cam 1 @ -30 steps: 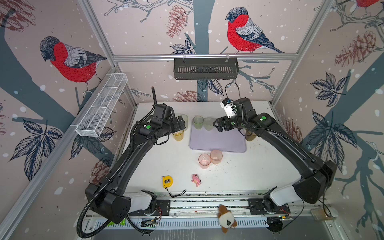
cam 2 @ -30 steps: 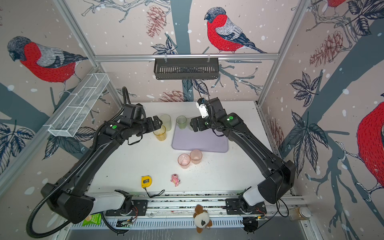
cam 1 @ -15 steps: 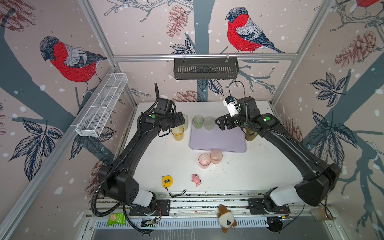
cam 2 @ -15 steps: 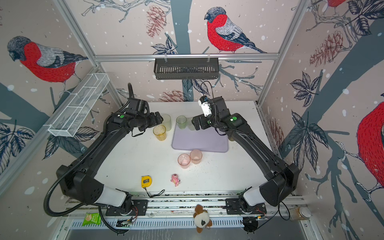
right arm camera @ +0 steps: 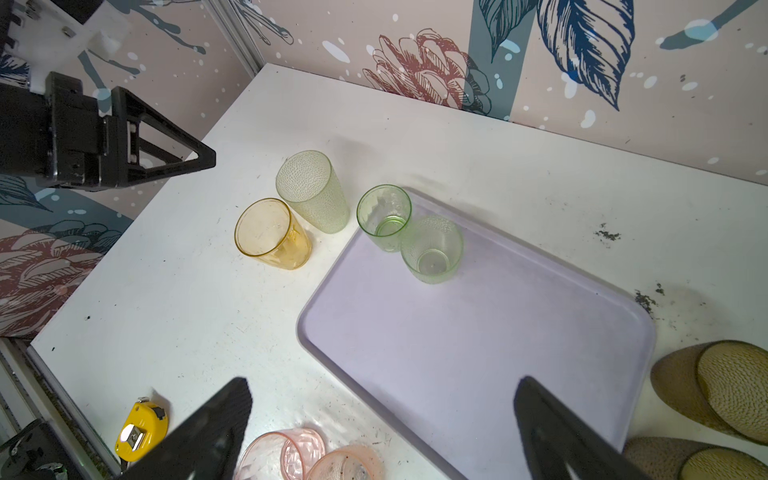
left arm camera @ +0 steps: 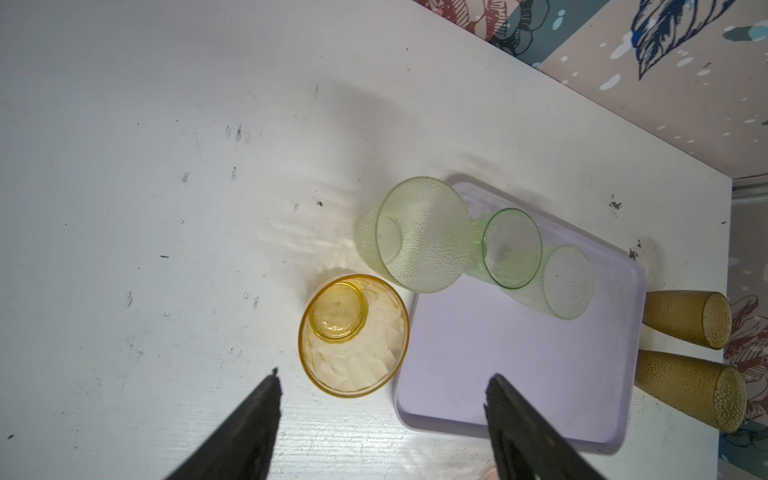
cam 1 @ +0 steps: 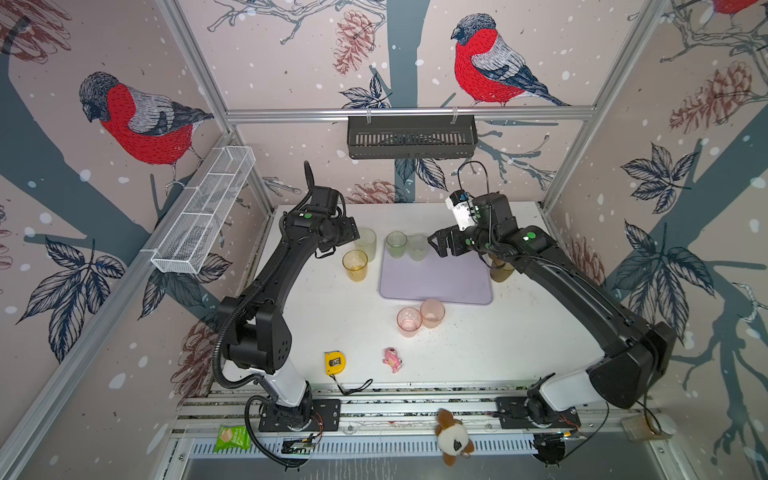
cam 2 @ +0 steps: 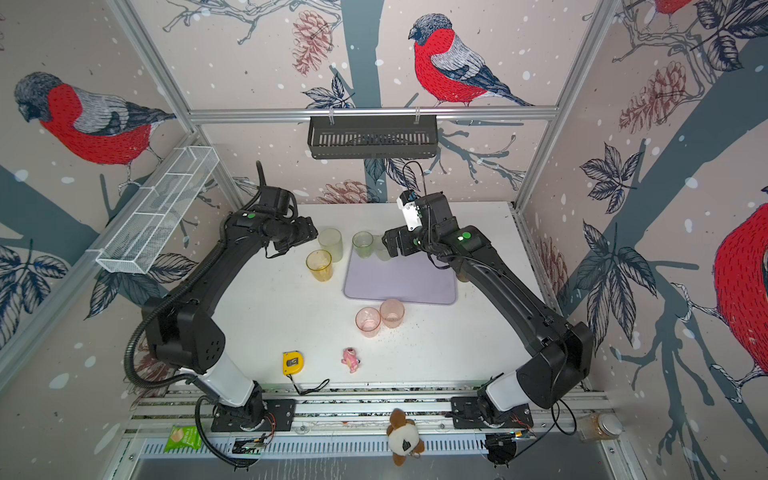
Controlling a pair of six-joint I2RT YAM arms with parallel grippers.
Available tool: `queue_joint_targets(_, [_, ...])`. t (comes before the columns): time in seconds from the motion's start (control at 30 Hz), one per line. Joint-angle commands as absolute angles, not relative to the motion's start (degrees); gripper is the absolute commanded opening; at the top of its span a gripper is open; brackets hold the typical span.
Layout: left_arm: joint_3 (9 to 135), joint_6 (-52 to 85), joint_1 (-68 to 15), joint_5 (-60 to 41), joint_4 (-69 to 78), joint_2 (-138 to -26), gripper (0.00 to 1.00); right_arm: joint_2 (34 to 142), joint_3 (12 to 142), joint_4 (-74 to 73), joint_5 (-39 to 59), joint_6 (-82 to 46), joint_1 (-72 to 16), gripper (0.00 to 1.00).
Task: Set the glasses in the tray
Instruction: 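Move the left gripper over the tall frosted cup while the right nears olive cups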
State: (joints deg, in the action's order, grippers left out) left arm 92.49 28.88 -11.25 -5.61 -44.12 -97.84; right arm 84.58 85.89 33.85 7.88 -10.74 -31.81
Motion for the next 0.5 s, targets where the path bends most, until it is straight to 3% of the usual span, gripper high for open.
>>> queue_joint_targets(0.0, [96.1, 26.4, -10.3, -7.3, -45.3, -101.3, 0.67, 84.9, 86.4, 33.8, 5.8, -10.9, -31.4, 1.00])
queue_joint_targets(0.13, [103.3, 23.8, -9.4, -7.9, -50.6, -108.0, 0.60, 84.2, 85.4, 33.2, 5.5, -10.6, -31.2, 1.00])
queue_joint_targets(0.47, [108.5, 21.4, -9.3, -8.2, -51.2, -116.5, 0.56, 85.7, 85.6, 34.1, 4.7, -11.1, -31.0, 1.00])
